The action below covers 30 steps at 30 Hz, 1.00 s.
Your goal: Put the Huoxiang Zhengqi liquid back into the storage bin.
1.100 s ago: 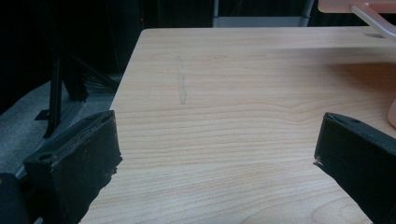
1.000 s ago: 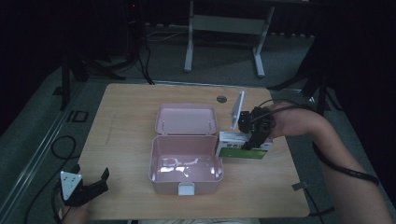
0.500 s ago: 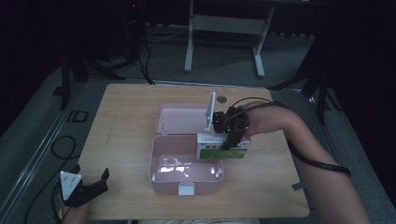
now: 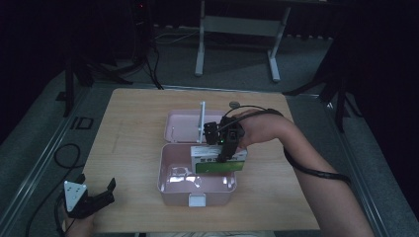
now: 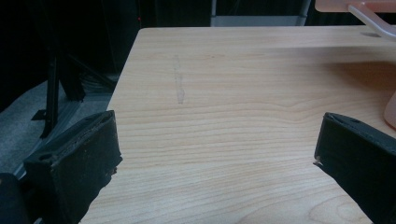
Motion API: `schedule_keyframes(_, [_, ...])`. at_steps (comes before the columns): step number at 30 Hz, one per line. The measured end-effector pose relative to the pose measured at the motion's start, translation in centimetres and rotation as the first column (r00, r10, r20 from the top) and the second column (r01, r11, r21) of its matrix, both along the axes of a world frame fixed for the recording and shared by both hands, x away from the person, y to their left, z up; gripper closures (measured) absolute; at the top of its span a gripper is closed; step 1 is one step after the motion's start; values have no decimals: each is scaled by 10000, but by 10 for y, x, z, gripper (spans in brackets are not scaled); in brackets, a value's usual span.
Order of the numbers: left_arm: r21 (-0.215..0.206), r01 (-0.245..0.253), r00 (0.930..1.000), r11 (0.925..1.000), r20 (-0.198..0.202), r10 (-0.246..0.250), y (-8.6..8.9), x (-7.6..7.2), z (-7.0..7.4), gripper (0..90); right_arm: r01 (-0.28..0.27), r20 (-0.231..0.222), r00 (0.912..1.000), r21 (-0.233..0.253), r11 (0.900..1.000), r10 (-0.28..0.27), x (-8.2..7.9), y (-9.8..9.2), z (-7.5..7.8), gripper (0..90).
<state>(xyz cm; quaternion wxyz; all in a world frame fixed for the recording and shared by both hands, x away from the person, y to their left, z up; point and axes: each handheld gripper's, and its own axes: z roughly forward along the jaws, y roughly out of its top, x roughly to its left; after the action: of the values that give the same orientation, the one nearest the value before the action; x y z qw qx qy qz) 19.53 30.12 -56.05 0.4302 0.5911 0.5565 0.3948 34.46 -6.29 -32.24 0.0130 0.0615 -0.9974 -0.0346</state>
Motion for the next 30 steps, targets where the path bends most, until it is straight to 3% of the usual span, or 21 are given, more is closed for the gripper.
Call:
schedule_keyframes(12, [-12,49,10000,10000,-11,-49,0,0,0,3,-349,-368,9987,73,9994,351,-7,27,-21,616])
schedule_keyframes(30, [5,81,10000,10000,-5,-81,0,0,0,3,157,-727,9972,-205,9997,-172,-1,24,-83,616])
